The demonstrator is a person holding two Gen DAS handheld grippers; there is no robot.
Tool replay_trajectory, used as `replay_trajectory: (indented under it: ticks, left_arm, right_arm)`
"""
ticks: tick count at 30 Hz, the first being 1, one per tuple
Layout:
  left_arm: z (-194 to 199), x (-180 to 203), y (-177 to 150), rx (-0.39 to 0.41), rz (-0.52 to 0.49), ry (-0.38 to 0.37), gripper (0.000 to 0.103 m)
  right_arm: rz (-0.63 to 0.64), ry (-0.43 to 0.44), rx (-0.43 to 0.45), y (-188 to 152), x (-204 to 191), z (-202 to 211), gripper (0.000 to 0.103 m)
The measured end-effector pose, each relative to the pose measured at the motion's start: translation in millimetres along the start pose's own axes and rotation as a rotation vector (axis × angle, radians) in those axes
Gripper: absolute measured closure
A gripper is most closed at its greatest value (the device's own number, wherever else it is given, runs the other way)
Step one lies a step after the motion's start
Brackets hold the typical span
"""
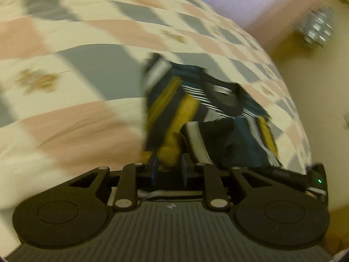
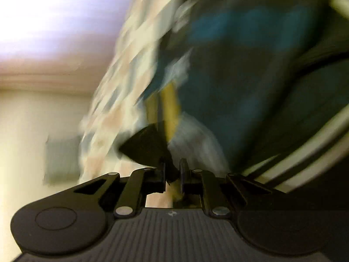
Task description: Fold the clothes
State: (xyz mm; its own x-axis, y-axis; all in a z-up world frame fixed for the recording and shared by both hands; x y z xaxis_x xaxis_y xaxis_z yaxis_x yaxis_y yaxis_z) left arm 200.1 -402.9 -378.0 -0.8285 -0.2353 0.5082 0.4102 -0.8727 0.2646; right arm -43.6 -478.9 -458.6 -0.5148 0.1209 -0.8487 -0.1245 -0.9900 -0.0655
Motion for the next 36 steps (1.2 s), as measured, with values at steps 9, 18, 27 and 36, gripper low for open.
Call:
replay_trajectory:
  ticks: [9, 18, 27, 36]
  left_arm:
    - [-88.5, 45.7, 36.9, -0.113, -0.235, 0.017, 0.088]
    - [-109.9, 39.6, 30.9, -0.162, -0.262, 0.075, 0.093]
    - [-117.9, 23.2, 34.0, -0.186, -0.249, 0.078, 0.098]
    - [-92.8, 29.2, 19.4, -0.152, -0.297, 0.062, 0.095]
  right_arm:
    - [0.231, -0.228, -0.054, -10.4, -23.6, -15.4, 0.085]
    - [0.766, -0.456, 0.053, -35.5, -83.4, -12.0, 0.085]
    - [0.853, -0.598, -0.023, -49.6, -30.9, -43.7, 0.092]
    - [0.901, -0.618, -0.023, -48.6, -45.2, -38.4, 0.086]
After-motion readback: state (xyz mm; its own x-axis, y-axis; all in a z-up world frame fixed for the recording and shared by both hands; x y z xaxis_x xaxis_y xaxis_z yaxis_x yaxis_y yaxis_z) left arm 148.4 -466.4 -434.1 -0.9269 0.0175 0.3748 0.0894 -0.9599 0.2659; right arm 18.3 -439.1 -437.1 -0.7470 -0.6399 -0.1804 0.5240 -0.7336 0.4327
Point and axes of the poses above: each gripper's, at about its wrist camera, not at the fingertips, and z roughly against the way its jaws point, x to its right, y to its top, the point moved 7 cm from there along -z, roughly the way its jaws point, and after that the axes turned 13 degrees about -x, right-handed, at the moved point
